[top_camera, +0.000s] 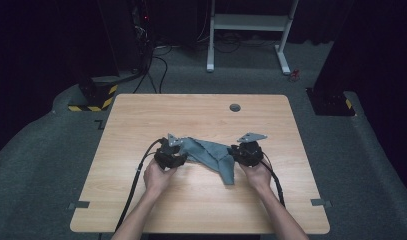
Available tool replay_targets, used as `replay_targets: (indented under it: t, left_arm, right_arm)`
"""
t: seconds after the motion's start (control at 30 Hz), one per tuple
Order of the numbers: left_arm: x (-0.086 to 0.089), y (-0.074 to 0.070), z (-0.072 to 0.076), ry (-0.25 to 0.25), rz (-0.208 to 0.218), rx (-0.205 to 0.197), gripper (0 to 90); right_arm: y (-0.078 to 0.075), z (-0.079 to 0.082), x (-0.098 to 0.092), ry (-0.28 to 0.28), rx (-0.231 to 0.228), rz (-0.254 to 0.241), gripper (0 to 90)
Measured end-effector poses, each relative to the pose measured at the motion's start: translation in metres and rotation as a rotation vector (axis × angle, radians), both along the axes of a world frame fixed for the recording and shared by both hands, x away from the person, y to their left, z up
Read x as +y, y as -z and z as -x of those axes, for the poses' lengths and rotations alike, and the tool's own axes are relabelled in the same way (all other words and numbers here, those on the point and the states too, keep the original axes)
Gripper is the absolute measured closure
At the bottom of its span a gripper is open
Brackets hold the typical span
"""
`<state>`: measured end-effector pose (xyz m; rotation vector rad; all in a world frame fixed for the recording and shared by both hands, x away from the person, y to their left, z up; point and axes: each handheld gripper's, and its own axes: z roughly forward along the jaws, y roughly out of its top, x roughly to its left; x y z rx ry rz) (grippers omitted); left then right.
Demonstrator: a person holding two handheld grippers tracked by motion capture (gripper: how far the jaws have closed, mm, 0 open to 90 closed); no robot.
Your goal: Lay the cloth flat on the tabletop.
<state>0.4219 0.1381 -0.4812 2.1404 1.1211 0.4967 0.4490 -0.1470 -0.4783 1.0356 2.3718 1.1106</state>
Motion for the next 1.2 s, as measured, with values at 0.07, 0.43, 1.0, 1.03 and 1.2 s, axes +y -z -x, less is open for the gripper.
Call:
replay_targets:
  t: [0.07, 0.43, 1.0, 1.03, 1.2]
  left_arm:
    - [-0.004, 0.004, 0.003, 0.008, 0.028, 0.045, 54.7]
    - [-0.019, 0.024, -0.004, -0.043, -0.021, 0.063, 57.8]
    - [-0.001, 0.013, -0.010, -0.033, -0.041, 0.023, 90.0]
    - [0.007, 0.010, -0.012, -0.050, -0.045, 0.015, 90.0]
    - [0.024, 0.012, -0.019, -0.112, -0.029, 0.021, 90.0]
  right_arm:
    - [0.001, 0.007, 0.012, -0.051, -0.016, 0.025, 71.2]
    - [0.023, 0.007, 0.041, -0.064, -0.002, 0.124, 72.4]
    - [0.007, -0.006, 0.016, 0.024, -0.044, 0.073, 89.4]
    - [0.007, -0.009, 0.012, 0.041, -0.037, 0.066, 89.5]
    - [0.016, -0.020, 0.004, 0.102, 0.002, 0.070, 89.4]
